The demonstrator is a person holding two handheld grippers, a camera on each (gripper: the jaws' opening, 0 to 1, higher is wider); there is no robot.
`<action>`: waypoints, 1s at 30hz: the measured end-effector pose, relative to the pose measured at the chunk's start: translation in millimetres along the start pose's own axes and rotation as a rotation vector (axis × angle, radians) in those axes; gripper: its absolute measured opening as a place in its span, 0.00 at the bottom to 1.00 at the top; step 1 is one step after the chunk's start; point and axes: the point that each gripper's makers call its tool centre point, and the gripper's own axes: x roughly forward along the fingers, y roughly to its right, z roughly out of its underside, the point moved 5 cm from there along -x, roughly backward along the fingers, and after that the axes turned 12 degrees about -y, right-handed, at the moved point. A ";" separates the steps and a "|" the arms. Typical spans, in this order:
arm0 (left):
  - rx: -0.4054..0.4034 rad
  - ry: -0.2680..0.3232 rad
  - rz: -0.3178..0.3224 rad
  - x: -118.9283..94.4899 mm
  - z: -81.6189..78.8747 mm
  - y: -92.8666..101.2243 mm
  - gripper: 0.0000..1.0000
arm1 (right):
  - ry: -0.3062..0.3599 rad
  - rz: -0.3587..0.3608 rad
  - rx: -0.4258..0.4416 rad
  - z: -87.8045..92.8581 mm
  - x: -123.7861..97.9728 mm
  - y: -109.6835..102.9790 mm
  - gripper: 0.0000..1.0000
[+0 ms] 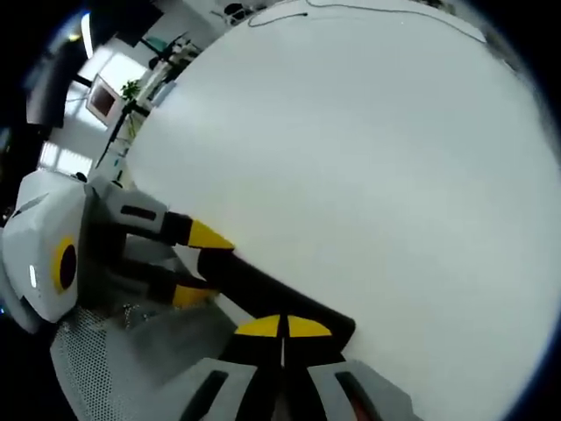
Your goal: Press the specified remote control buttons in sequence, fully releasing each button before pressing the next.
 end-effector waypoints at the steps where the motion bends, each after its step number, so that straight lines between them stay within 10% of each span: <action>1: 0.000 -0.001 0.000 0.0 0.0 0.0 0.25 | 0.001 0.001 0.000 -0.2 0.1 0.1 0.00; 25: 0.005 -0.005 -0.008 -0.3 -1.0 1.2 0.24 | -0.019 -0.004 0.044 -0.1 -1.8 -0.3 0.00; 30: -0.004 -0.006 -0.006 -0.4 -1.8 1.5 0.24 | 0.069 -0.055 0.047 -9.6 -8.5 -6.2 0.00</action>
